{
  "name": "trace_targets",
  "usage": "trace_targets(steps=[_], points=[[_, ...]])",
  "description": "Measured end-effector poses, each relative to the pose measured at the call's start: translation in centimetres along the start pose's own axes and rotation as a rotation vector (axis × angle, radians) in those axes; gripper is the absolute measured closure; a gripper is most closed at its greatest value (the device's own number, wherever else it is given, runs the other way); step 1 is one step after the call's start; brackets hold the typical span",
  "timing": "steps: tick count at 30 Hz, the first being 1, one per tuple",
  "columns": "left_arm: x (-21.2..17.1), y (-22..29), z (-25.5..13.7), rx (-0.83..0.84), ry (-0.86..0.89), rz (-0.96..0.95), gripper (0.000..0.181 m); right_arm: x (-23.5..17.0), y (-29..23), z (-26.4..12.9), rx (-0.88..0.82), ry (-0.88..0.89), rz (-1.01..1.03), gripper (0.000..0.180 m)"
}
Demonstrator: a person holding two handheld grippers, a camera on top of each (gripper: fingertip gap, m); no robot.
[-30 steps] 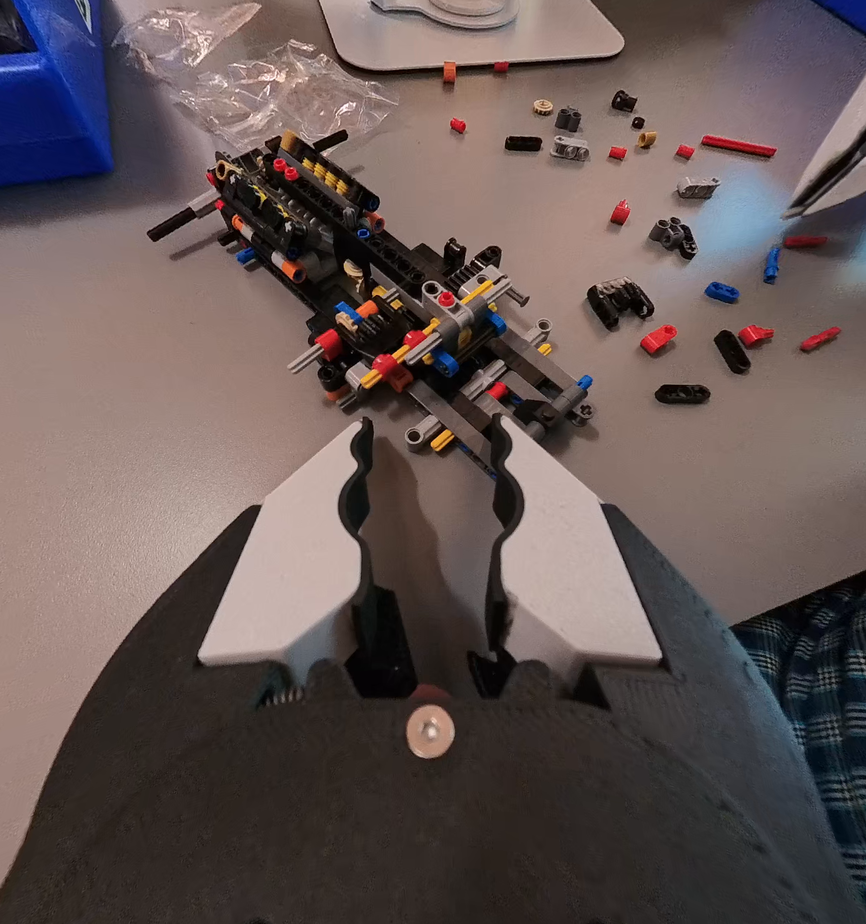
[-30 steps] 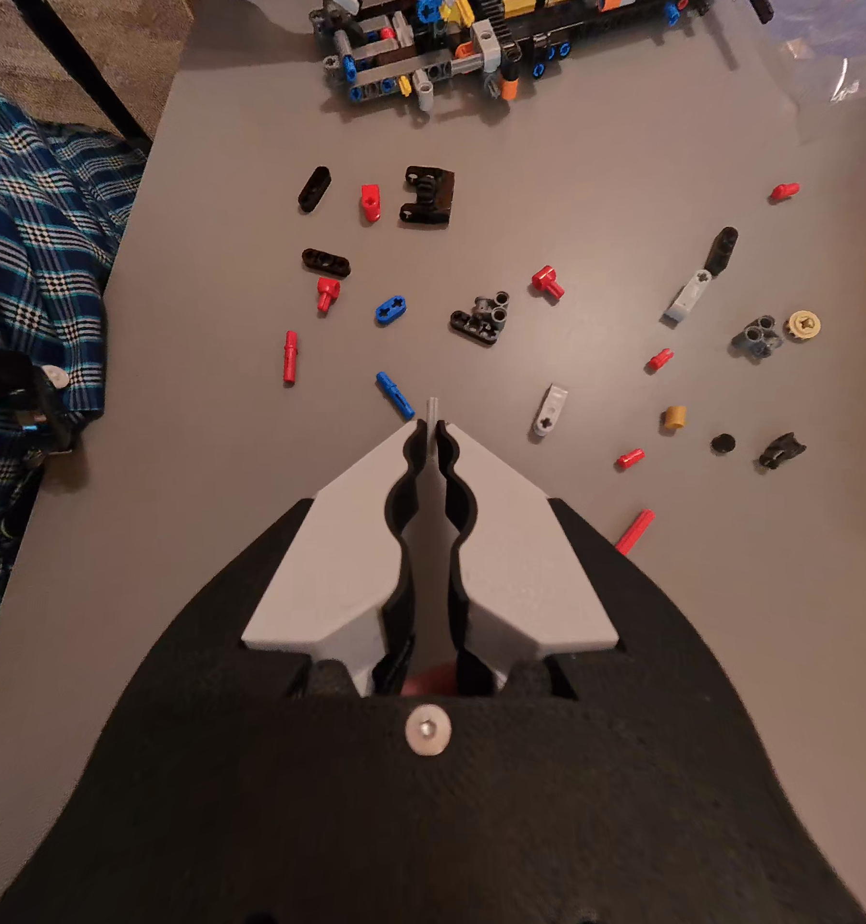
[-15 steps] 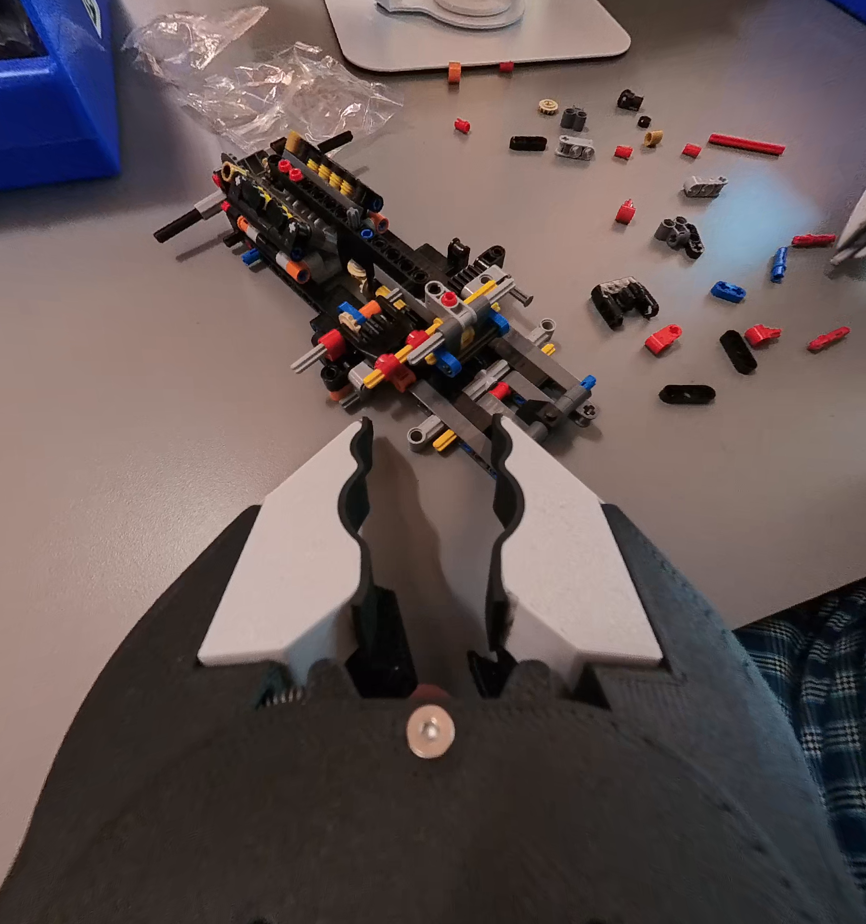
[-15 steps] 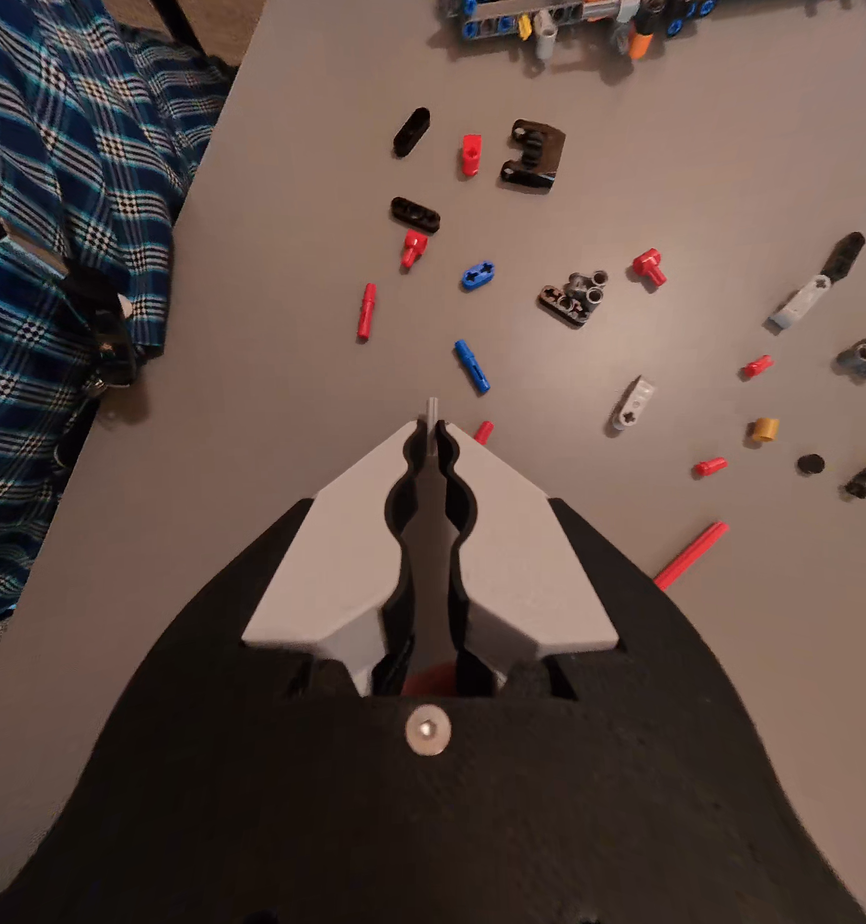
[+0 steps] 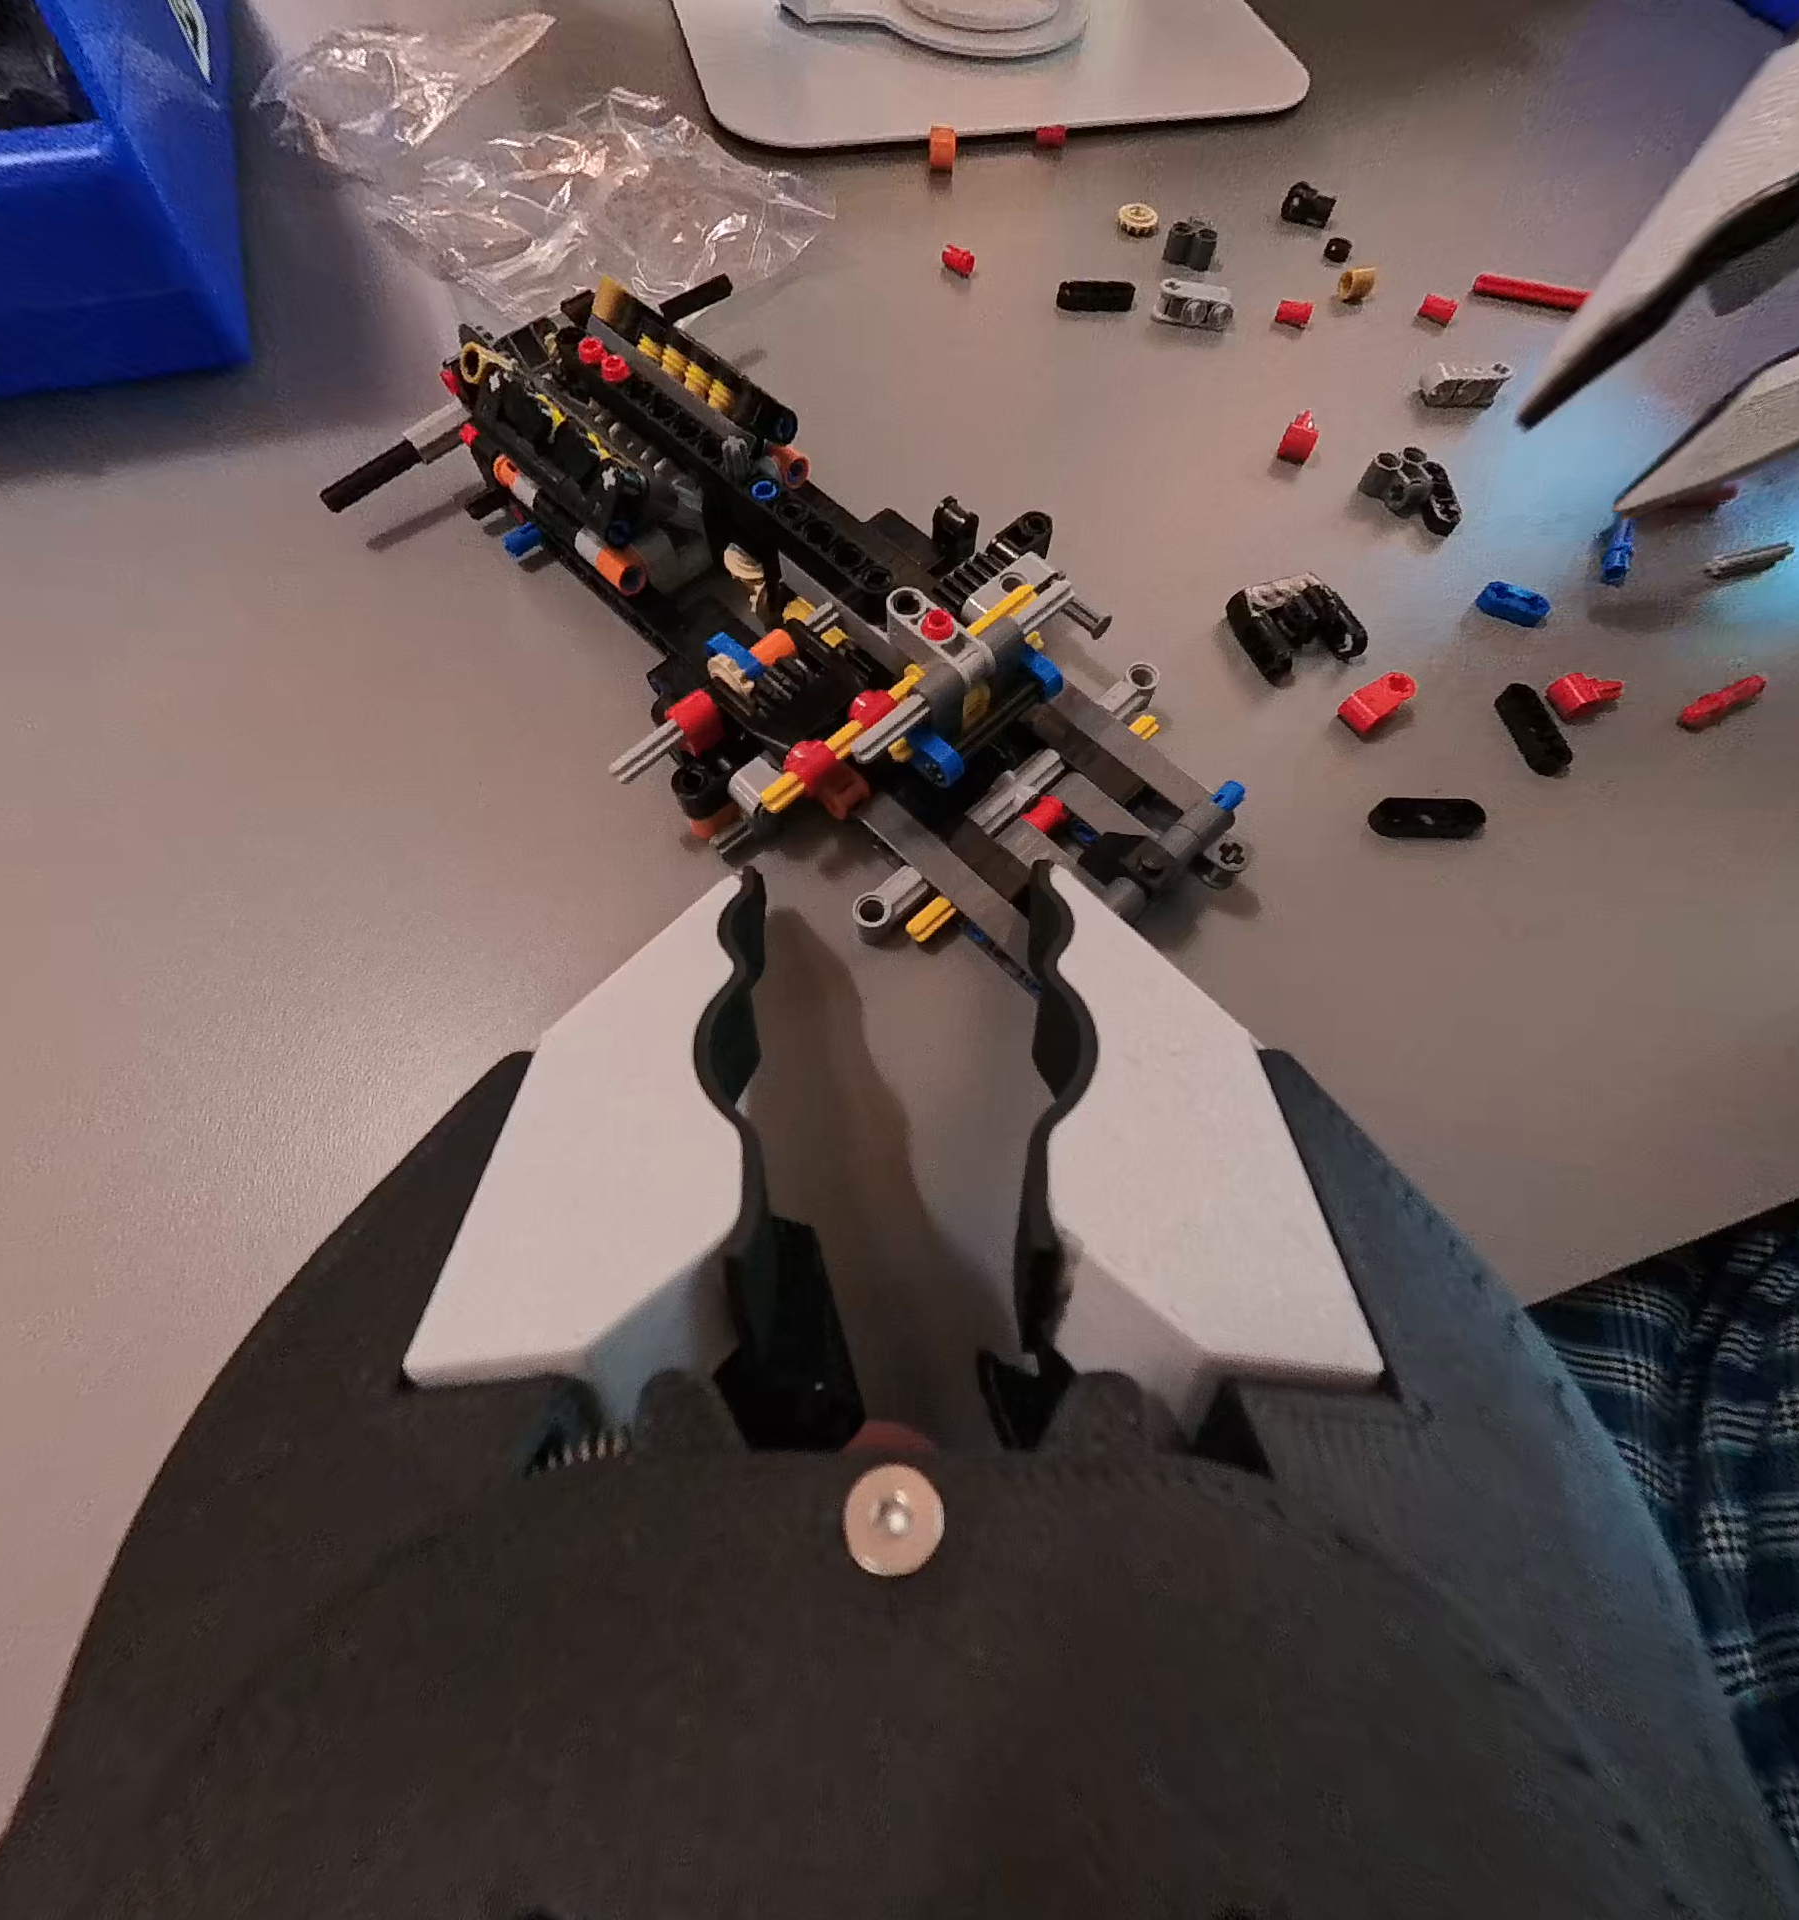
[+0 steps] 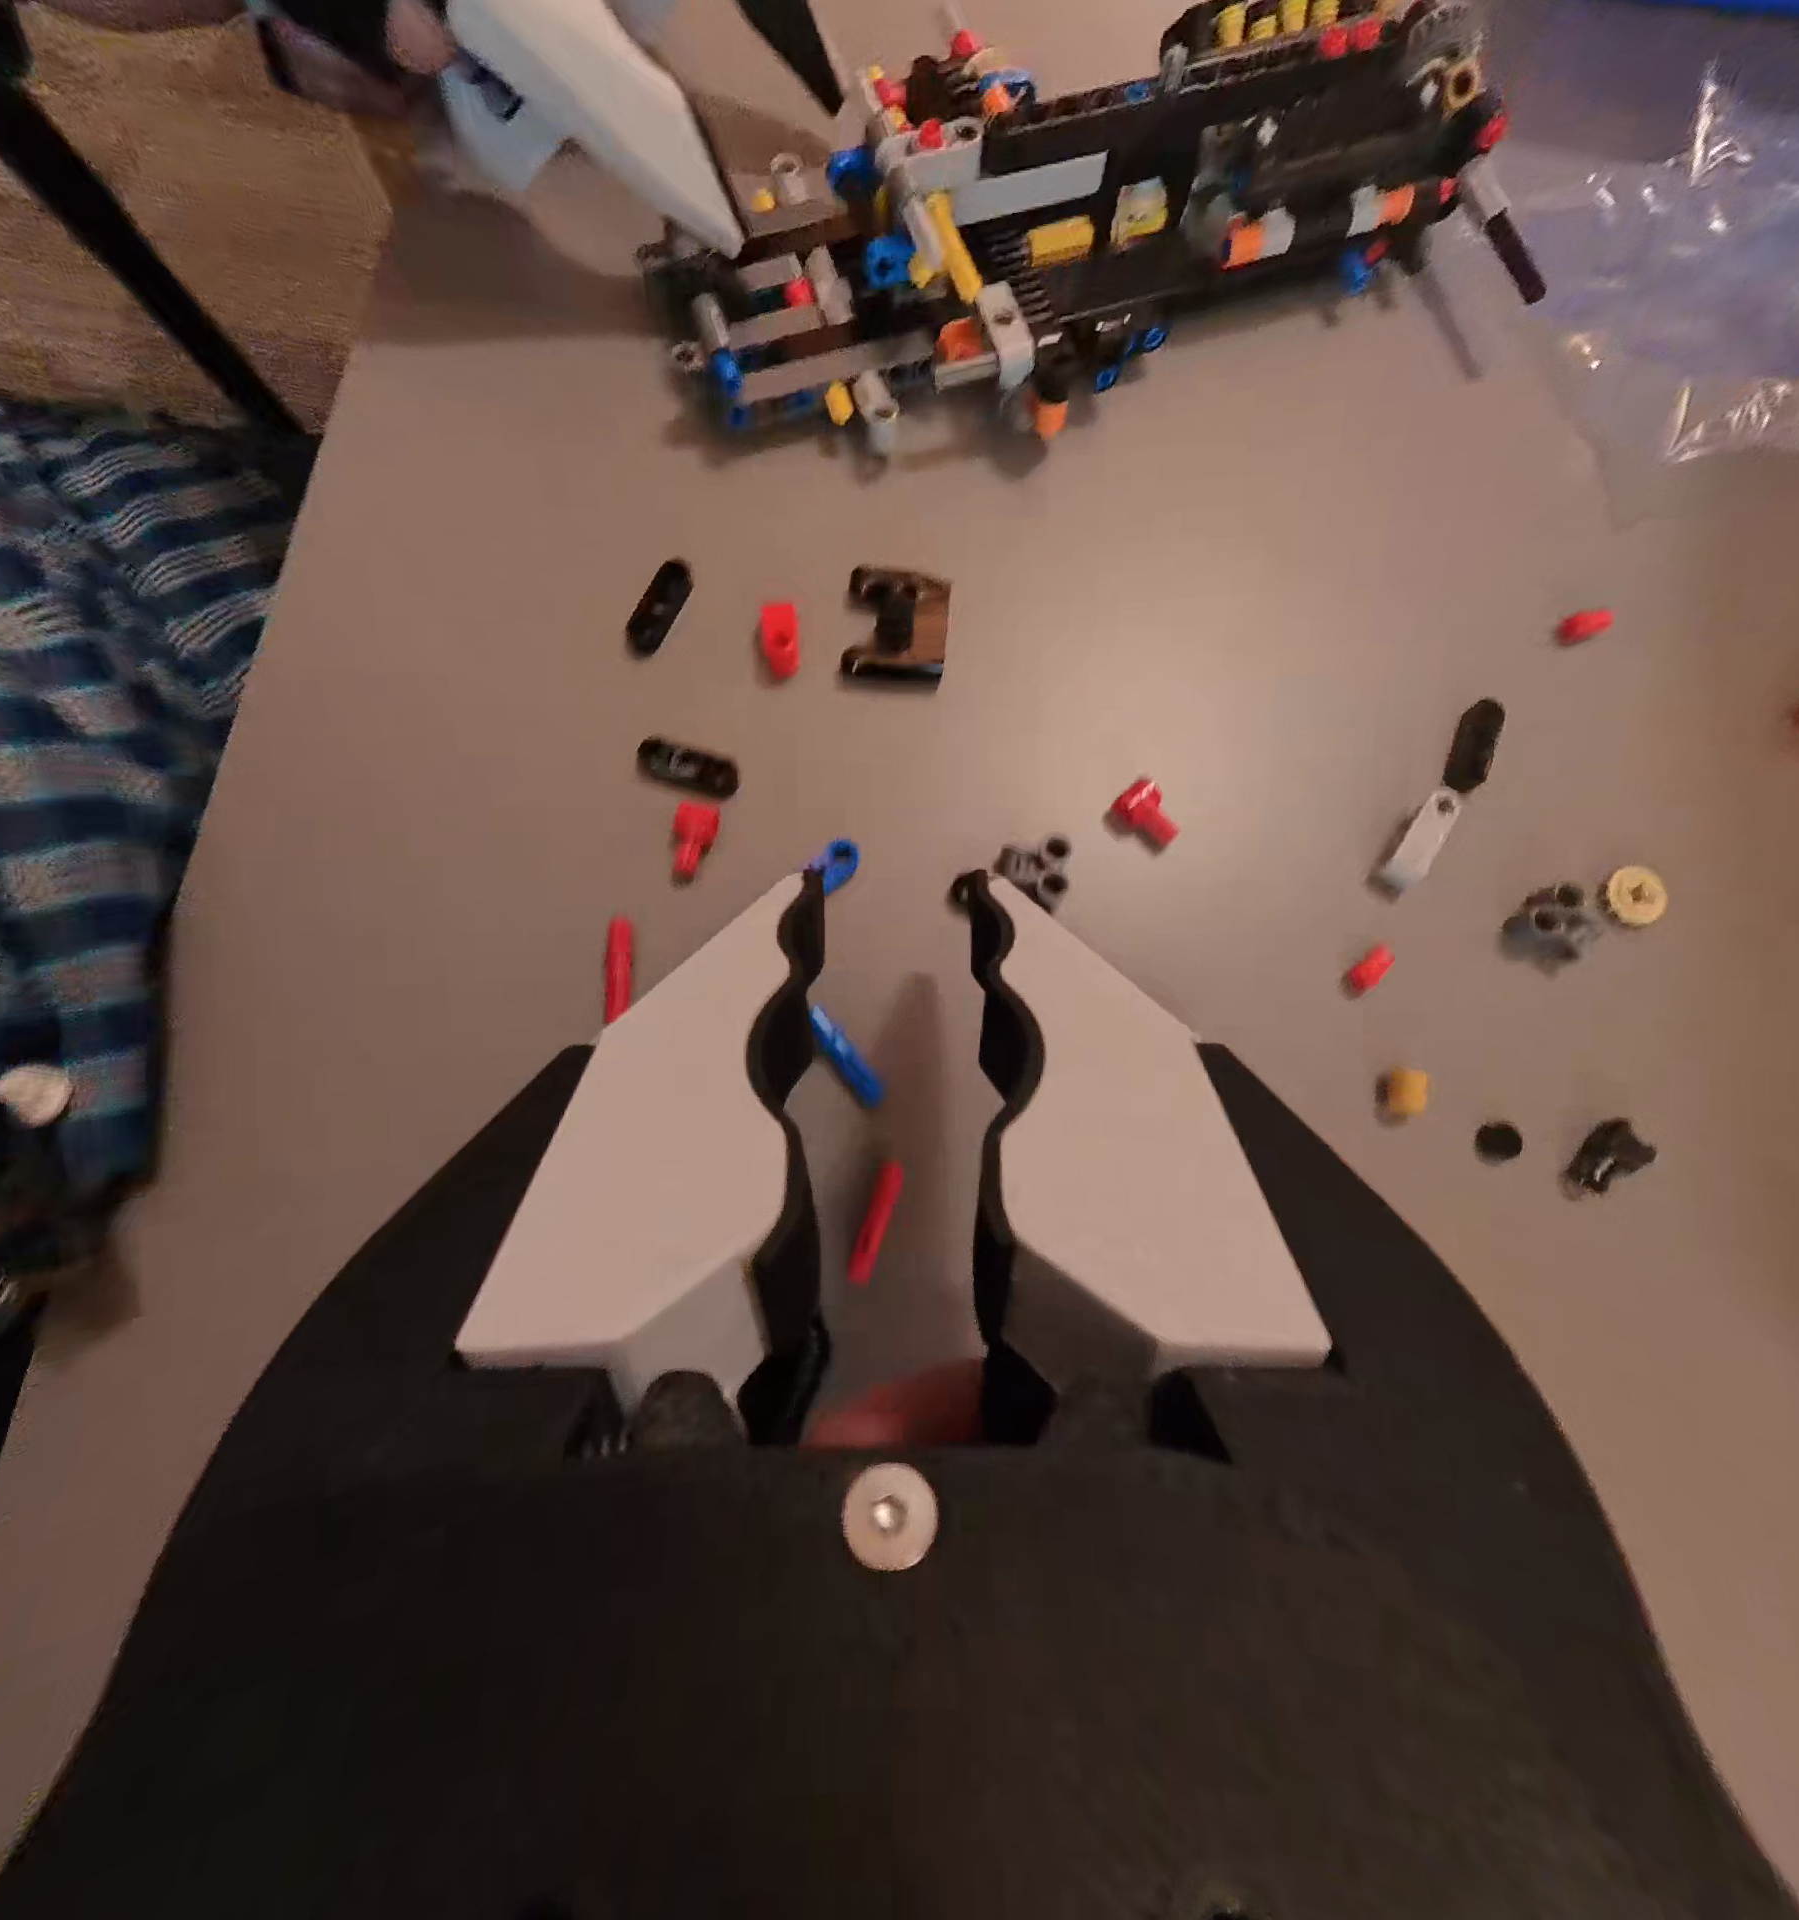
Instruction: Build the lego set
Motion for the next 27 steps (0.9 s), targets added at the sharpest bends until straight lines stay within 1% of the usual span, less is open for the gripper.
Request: trace_targets(steps=[4, 7, 10, 13, 15, 21, 27], points=[[0.0, 0.0, 0.0, -0.003, 0.003, -0.001, 0.131, 1.7, 0.1, 2.7, 0.020, 0.005, 0.009, 0.153], [0.0, 0.1, -0.1, -0.009, 0.006, -0.002, 0.131, 1.6, -0.2, 4.7, 0.049, -0.040, 0.006, 0.151], [0.0, 0.1, -0.1, -0.017, 0.007, -0.002, 0.131, 1.8, -0.1, 5.8, 0.037, -0.050, 0.000, 0.151], [0.1, 0.2, -0.1, -0.024, 0.009, -0.003, 0.131, 2.0, 0.0, 6.0, 0.033, -0.056, -0.001, 0.152], [0.1, 0.2, -0.1, -0.029, 0.010, -0.003, 0.131, 2.0, 0.1, 6.0, 0.033, -0.057, -0.004, 0.159], [0.1, 0.3, -0.2, -0.031, 0.012, -0.005, 0.130, 1.9, 0.0, 5.7, 0.035, -0.048, -0.011, 0.159], [0.2, 0.2, -0.2, -0.015, 0.018, -0.004, 0.127, 1.7, 0.5, 4.5, 0.015, -0.017, 0.014, 0.159]])
Point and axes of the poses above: each gripper's, where its closed fingertips meet, z out along the fingers, x out of its top, y = z × x across the jaws, the point moved 1 cm from there along -z, back along the fingers, and after that the axes turned 5 degrees about y, right-handed, at the moved point
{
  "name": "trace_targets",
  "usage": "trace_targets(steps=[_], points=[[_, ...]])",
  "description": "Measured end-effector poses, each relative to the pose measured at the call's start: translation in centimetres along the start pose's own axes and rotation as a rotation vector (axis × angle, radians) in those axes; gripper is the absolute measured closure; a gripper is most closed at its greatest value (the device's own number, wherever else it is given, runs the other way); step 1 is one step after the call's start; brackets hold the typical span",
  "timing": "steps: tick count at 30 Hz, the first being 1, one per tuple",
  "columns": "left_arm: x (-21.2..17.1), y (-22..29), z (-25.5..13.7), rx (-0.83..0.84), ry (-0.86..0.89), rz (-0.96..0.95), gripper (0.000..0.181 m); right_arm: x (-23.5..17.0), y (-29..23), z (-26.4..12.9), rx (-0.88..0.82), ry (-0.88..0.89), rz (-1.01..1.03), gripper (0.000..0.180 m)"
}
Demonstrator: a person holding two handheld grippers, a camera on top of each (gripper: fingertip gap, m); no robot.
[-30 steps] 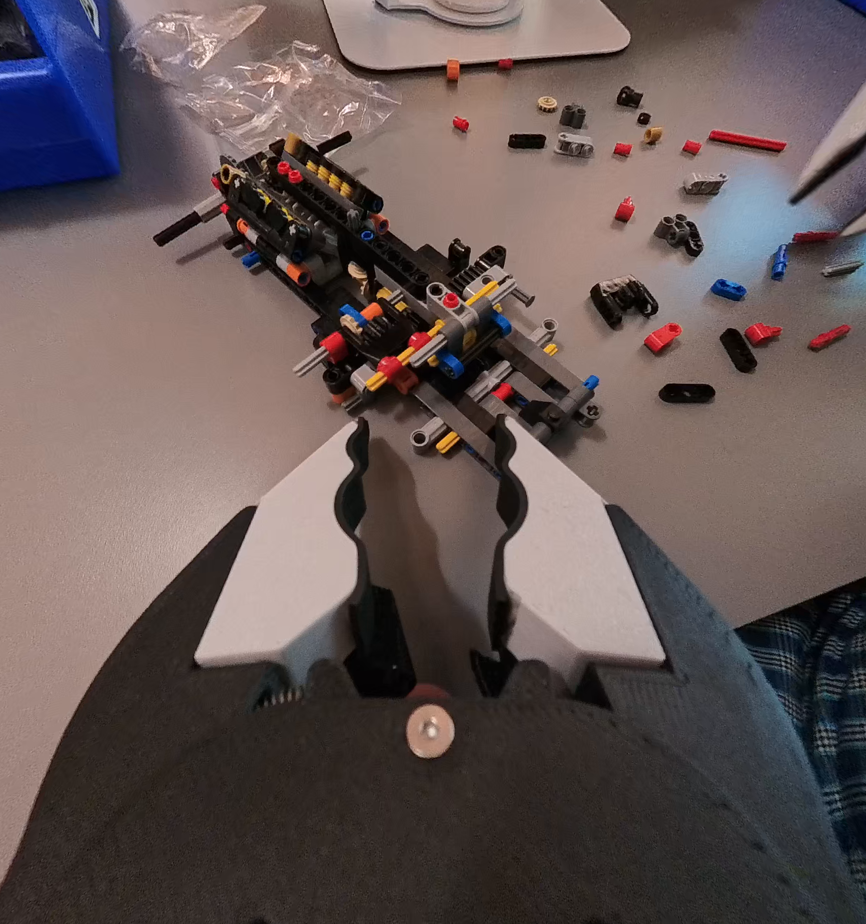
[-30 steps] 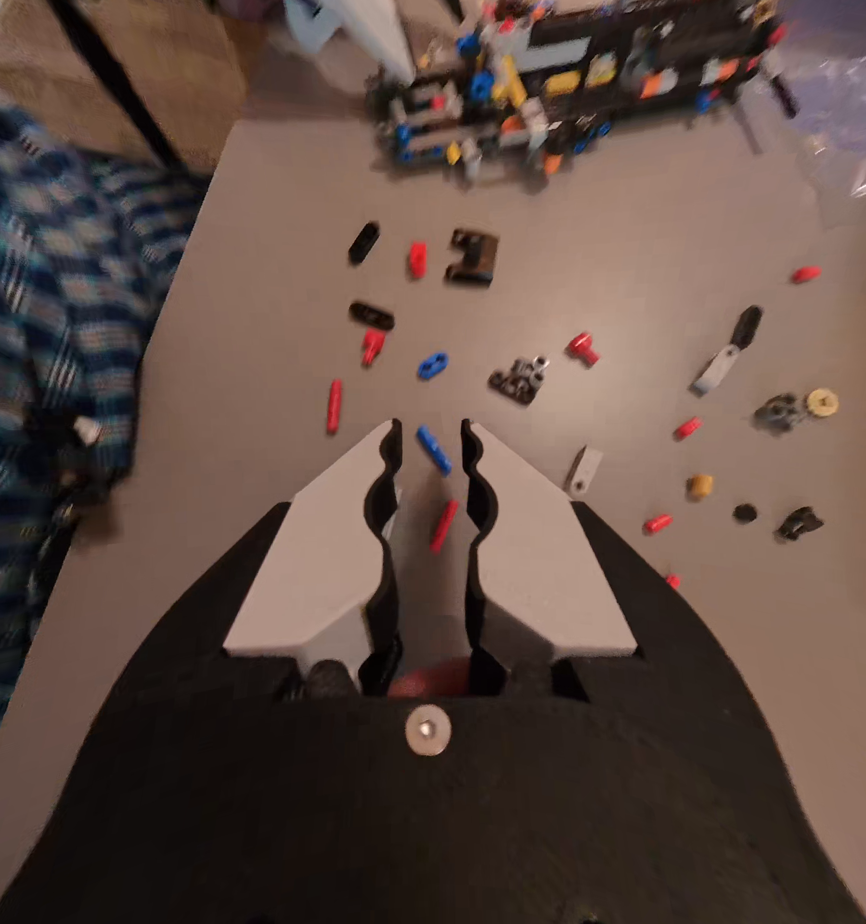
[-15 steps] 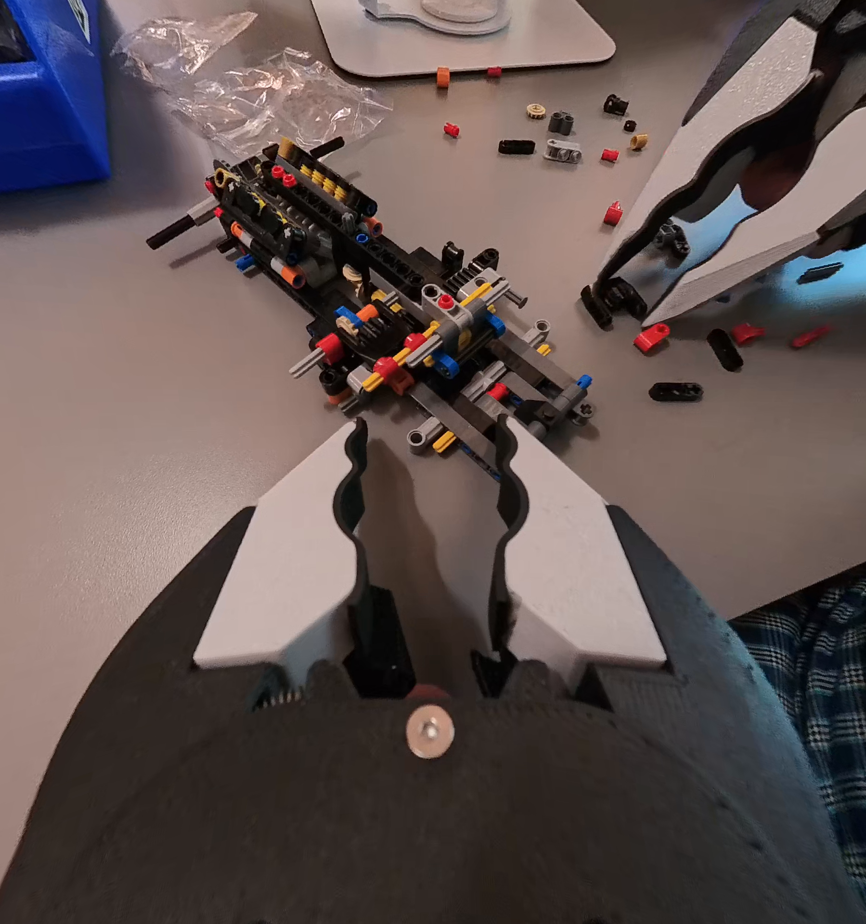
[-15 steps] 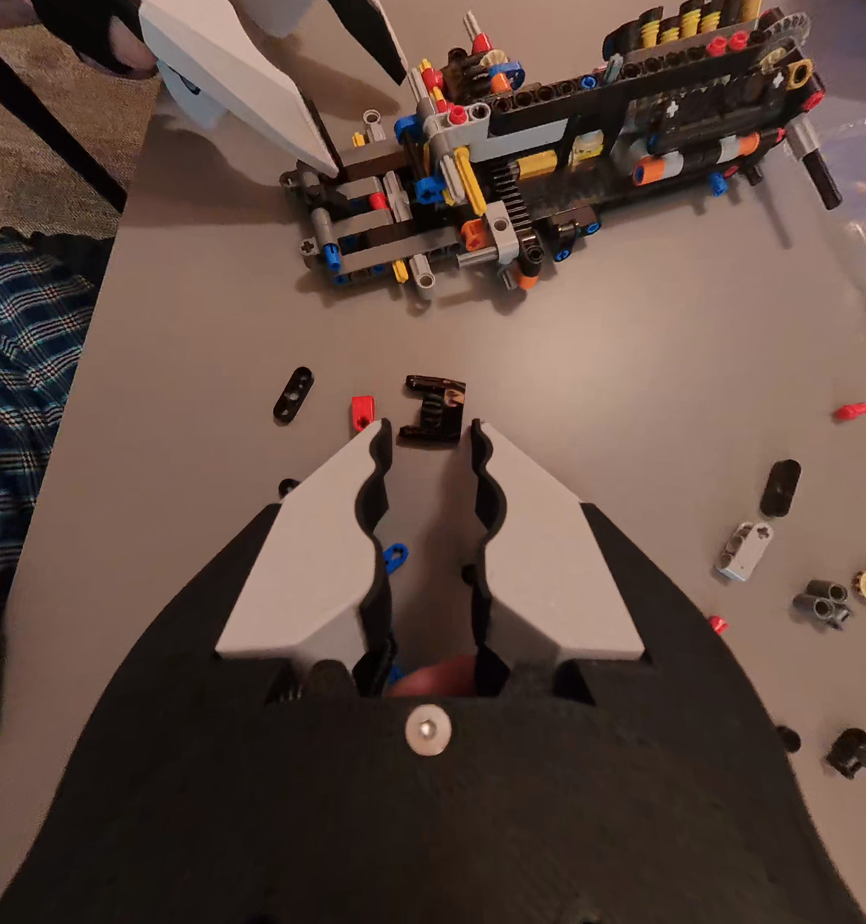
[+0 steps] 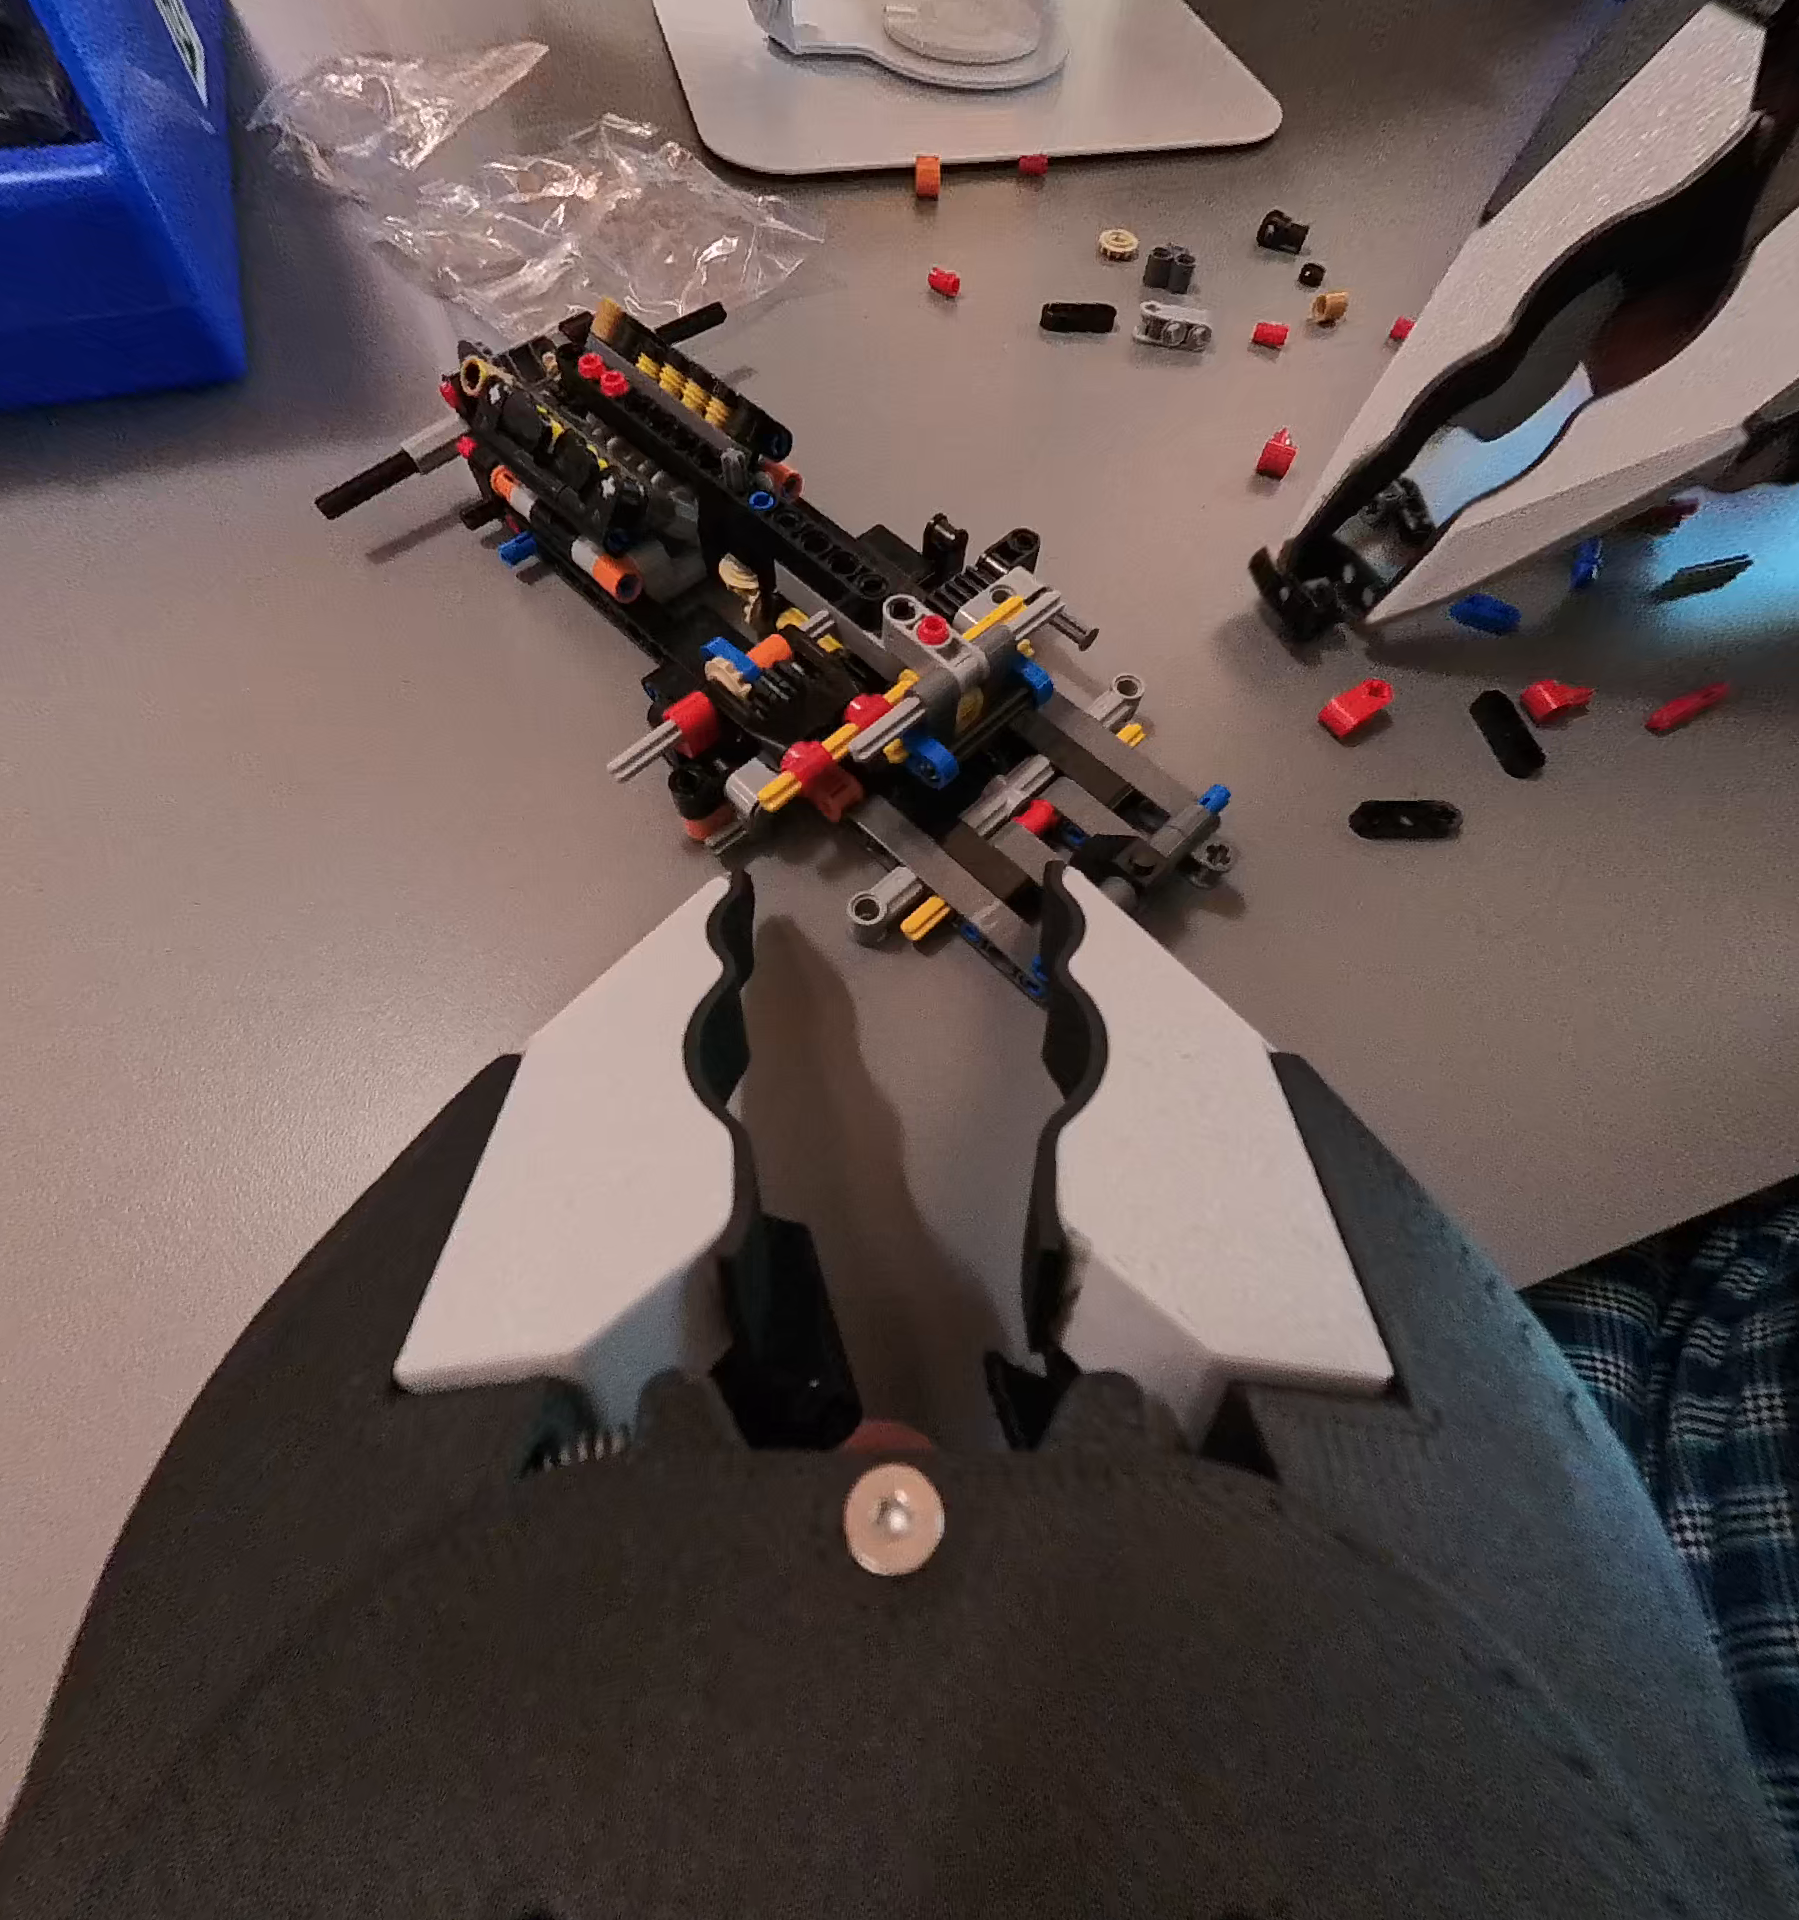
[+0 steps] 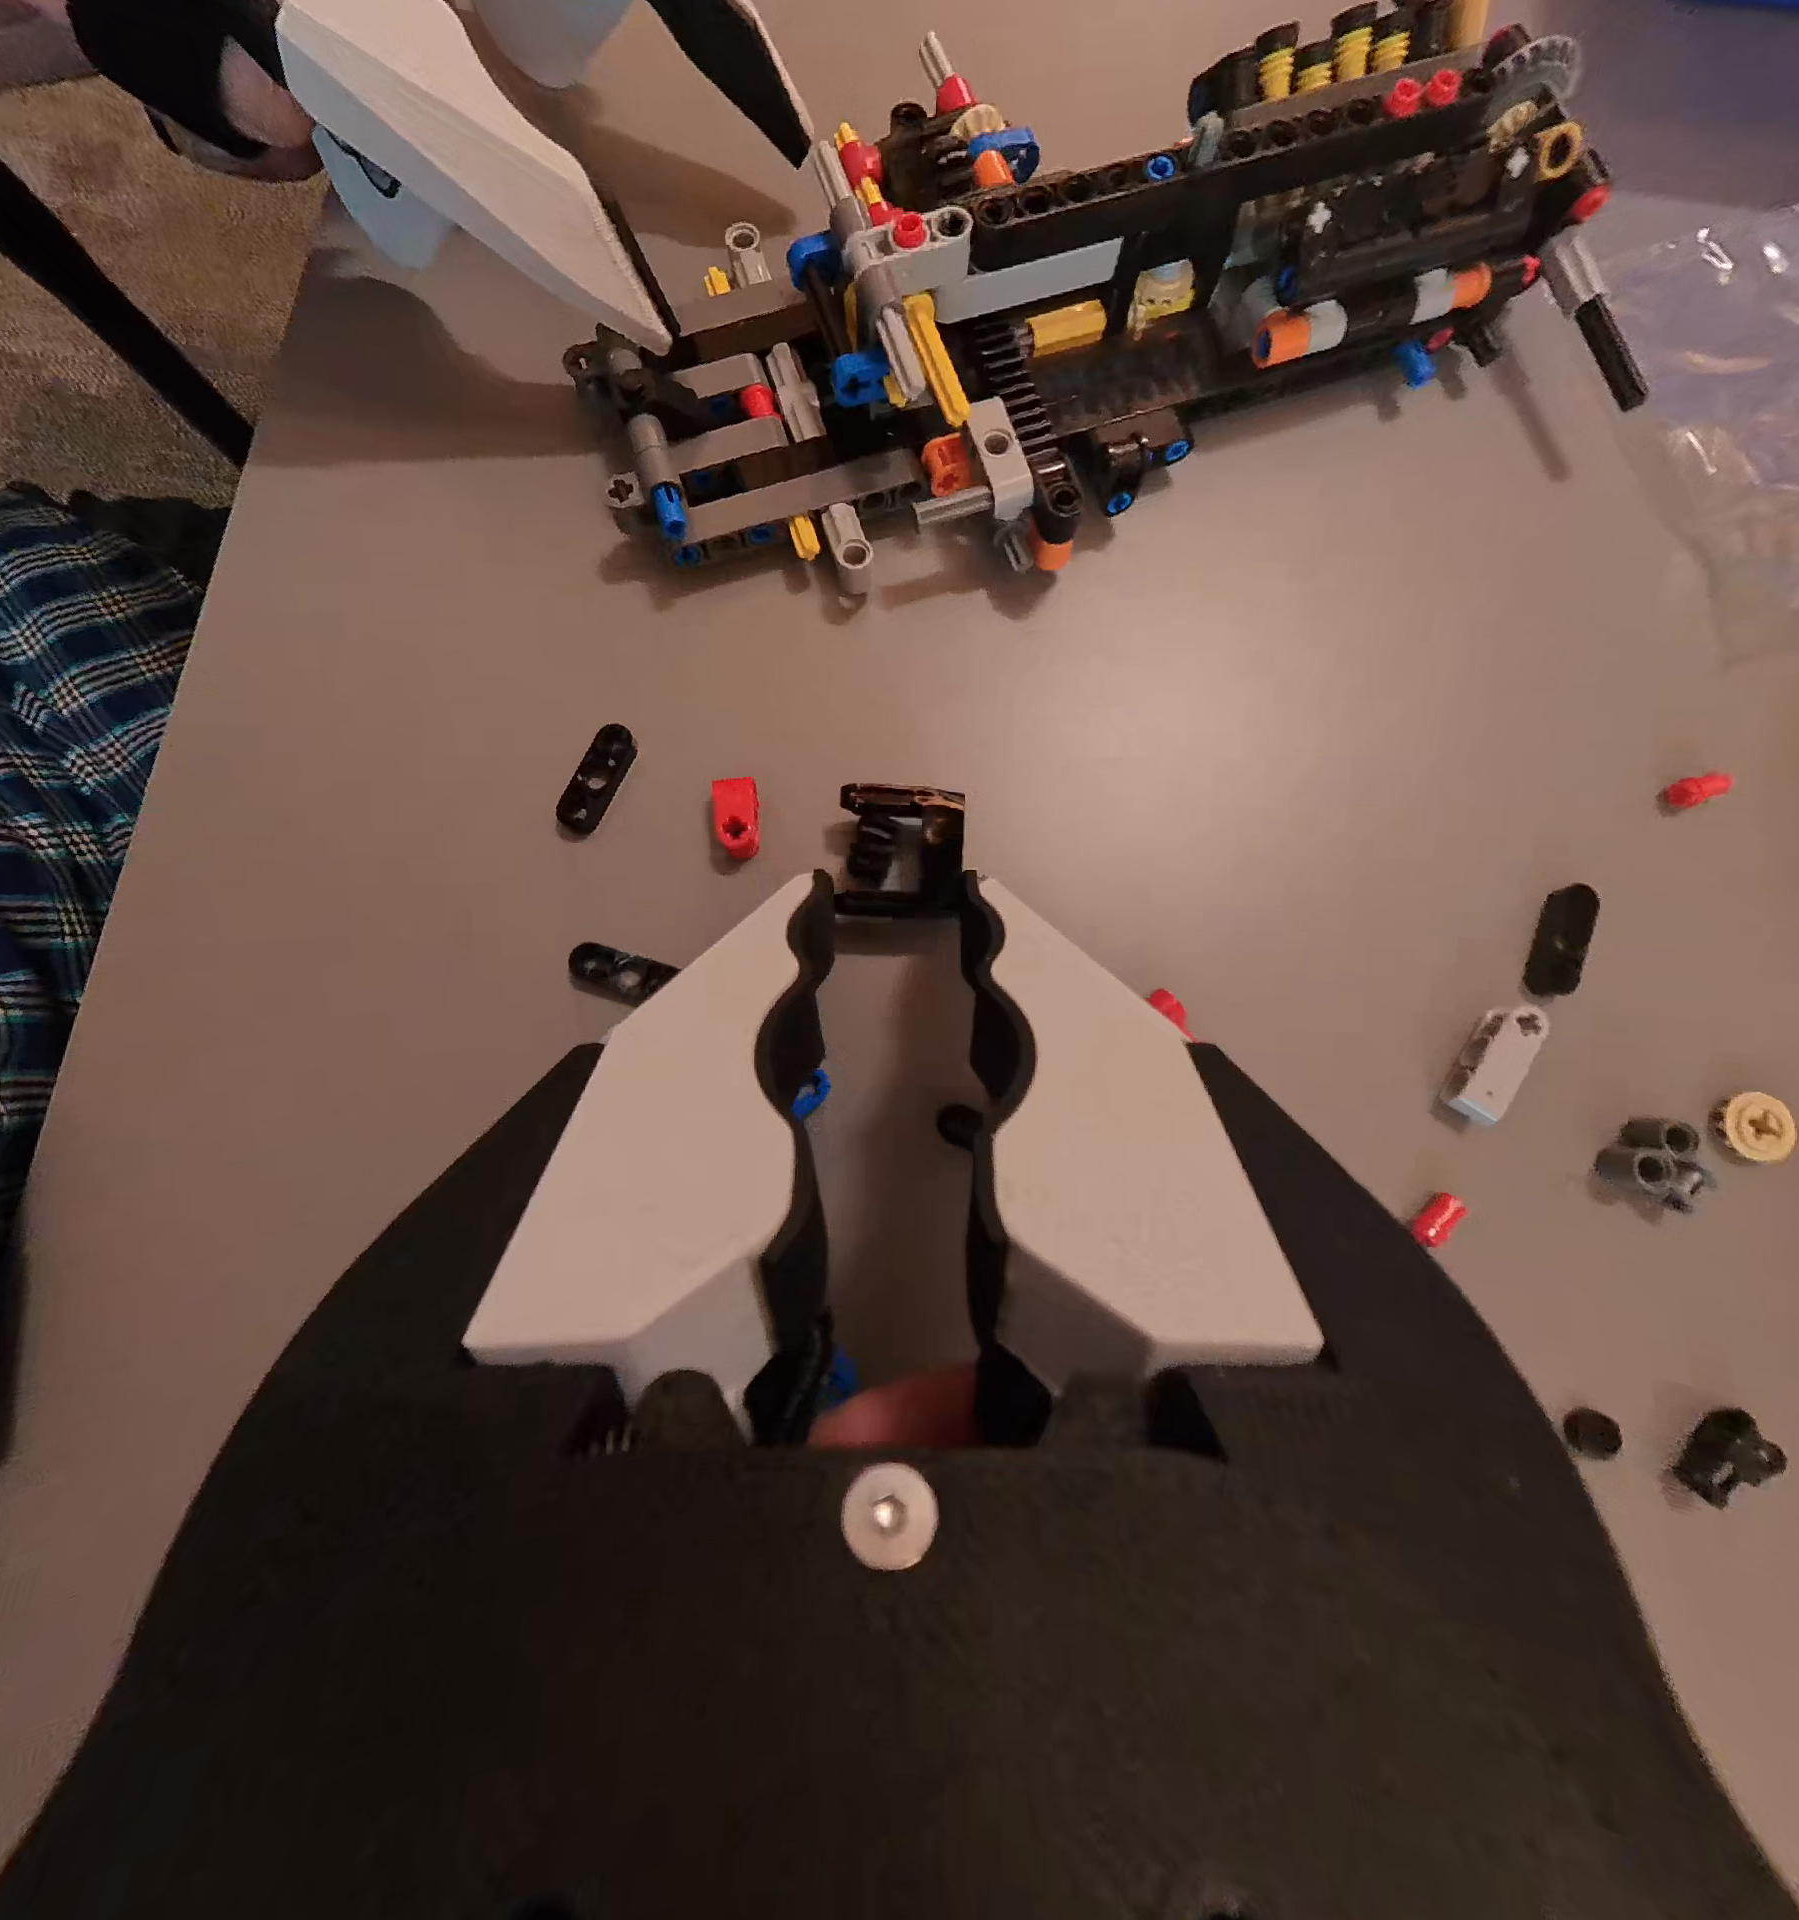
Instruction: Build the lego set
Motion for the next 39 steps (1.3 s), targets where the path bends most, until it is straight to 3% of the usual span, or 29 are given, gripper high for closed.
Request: trace_targets(steps=[8, 12, 17, 23, 31, 39], points=[[1.5, -0.8, -0.9, 0.076, 0.057, 0.012, 0.117, 0.6, 0.6, -2.9, -0.028, 0.089, 0.022, 0.159], [4.1, -0.2, -1.7, 0.147, 0.089, 0.183, 0.116, 1.0, 0.3, -4.7, 0.024, 0.191, 0.107, 0.159], [6.8, 5.9, 0.5, 0.044, 0.120, 0.394, 0.116, 3.1, -0.7, -7.2, 0.150, 0.414, 0.299, 0.159], [9.1, 11.4, 4.0, -0.020, 0.197, 0.474, 0.113, 5.1, -1.1, -9.5, 0.268, 0.648, 0.498, 0.159], [12.5, 14.3, 5.0, 0.017, 0.312, 0.639, 0.125, 5.7, -1.8, -11.1, 0.458, 0.812, 0.613, 0.159], [13.5, 15.9, 4.9, -0.013, 0.388, 0.698, 0.146, 5.7, -2.7, -11.4, 0.597, 0.849, 0.663, 0.159]])
Point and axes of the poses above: each gripper's, where its closed fingertips meet, z out along the fingers, x out of its top, y = z × x across the jaws, the point moved 1 cm from there along -z, back along the fingers, and after that the axes turned 5 degrees about y, right-handed, at the moved point
